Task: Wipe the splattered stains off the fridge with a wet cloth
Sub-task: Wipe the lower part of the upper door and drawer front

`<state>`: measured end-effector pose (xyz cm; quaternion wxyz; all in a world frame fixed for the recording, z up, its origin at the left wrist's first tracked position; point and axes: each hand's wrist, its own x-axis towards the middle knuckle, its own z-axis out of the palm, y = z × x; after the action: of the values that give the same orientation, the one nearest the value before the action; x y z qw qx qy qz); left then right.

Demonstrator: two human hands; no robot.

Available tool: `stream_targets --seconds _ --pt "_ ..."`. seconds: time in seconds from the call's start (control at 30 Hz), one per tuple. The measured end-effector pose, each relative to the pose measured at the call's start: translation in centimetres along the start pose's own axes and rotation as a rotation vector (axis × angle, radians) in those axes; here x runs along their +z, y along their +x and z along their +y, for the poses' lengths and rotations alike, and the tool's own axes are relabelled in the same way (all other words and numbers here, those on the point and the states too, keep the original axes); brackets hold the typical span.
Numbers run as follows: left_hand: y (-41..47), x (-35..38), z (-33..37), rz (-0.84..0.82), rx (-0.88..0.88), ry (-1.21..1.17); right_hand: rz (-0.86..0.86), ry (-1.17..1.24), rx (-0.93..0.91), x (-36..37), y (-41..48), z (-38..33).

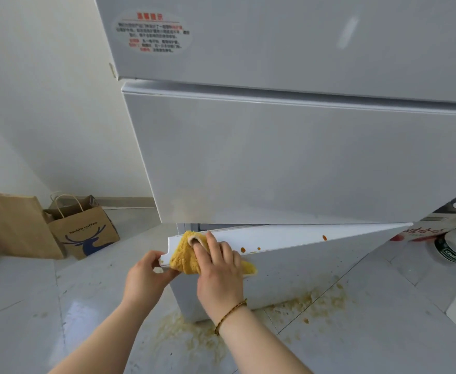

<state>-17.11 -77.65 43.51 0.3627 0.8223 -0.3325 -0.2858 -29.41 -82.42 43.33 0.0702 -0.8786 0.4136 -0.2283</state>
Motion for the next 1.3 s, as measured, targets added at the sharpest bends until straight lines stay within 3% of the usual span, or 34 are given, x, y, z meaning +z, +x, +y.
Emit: stream_targets --seconds 0.1,0.53,0.8,1.07,1.3 --pt "-0.1 0.1 0.1 0.02 0.002 0.017 0.021 -0.097 -0.033 0.5 -0.3 1.5" --pt "-1.6 0.7 0.6 0.059 -0.04 0.078 -0.04 -0.353 0.321 -9.0 -2.0 20.7" --pt "-1.7 0.7 0.5 0.071 0.002 0.064 0.067 -0.243 0.717 -9.4 -1.6 20.4" --pt "-0.3 0.7 0.0 0.062 -0.013 -0.03 0.085 -0.272 0.275 -4.3 0.5 10.8" --pt "2.2 0.3 0.4 0.056 0.021 0.03 0.007 -0.199 0.127 -1.0 3.0 4.2"
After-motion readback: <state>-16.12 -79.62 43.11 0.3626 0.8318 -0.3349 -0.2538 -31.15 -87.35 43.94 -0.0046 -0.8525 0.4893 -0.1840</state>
